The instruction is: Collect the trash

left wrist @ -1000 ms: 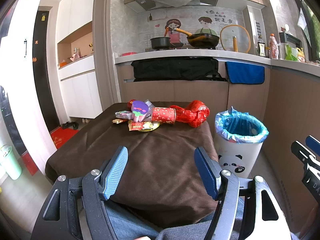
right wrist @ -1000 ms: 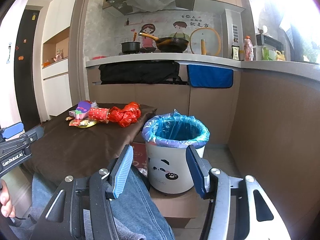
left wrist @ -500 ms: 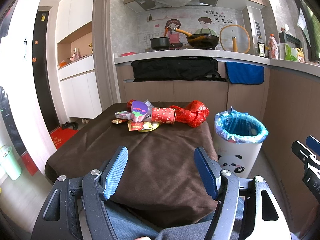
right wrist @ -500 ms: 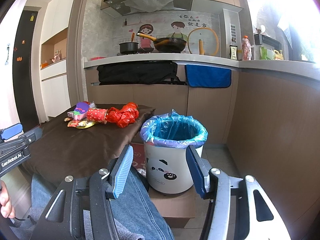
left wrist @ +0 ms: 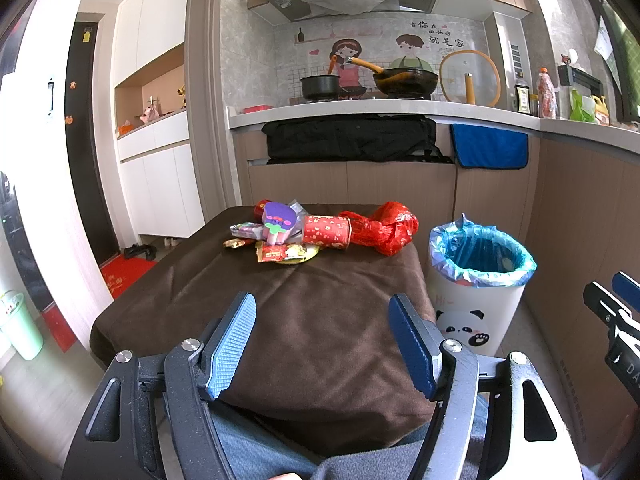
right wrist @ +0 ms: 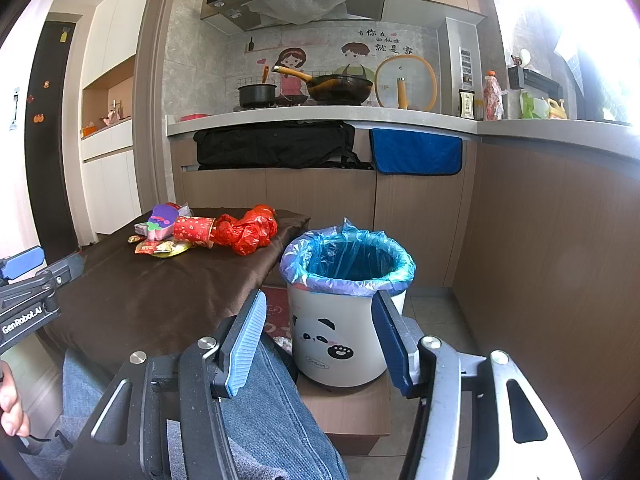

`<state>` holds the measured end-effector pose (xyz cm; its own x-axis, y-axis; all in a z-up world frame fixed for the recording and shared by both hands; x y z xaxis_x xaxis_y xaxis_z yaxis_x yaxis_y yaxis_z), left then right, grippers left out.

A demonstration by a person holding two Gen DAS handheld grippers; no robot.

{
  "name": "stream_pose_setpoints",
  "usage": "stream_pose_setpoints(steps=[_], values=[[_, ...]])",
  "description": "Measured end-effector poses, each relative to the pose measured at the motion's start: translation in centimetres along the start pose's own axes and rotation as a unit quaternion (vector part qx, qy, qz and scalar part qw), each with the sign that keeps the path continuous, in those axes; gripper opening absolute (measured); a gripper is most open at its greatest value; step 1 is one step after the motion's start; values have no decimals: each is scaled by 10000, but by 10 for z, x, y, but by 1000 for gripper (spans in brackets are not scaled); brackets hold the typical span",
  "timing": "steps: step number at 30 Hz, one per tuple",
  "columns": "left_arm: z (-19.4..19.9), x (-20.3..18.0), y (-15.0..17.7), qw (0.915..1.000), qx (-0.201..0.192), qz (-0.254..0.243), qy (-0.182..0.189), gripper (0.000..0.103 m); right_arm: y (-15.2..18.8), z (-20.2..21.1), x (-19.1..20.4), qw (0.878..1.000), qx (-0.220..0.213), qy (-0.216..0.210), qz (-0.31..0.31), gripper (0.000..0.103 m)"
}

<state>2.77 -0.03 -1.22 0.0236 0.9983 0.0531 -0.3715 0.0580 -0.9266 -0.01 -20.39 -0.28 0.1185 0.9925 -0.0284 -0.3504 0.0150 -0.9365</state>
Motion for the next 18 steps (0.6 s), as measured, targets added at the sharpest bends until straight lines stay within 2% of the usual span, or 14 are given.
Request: stream_pose_setpoints(steps=[18], values=[[0, 0, 0, 10000, -5, -4, 0, 69, 1, 0, -1, 10000, 6, -5, -4, 52]])
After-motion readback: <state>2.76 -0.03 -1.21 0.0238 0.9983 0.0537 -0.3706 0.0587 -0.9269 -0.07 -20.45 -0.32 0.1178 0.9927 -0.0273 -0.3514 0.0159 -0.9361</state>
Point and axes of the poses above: each gripper's, at about its wrist camera, not at the fingertips, and z roughly against the way its jaws point, x to its left, y to its underside, the point moved 3 cm from there along -z, roughly the way its jaws point, and after that the axes turned 2 degrees about -x, right-handed, at the moved point
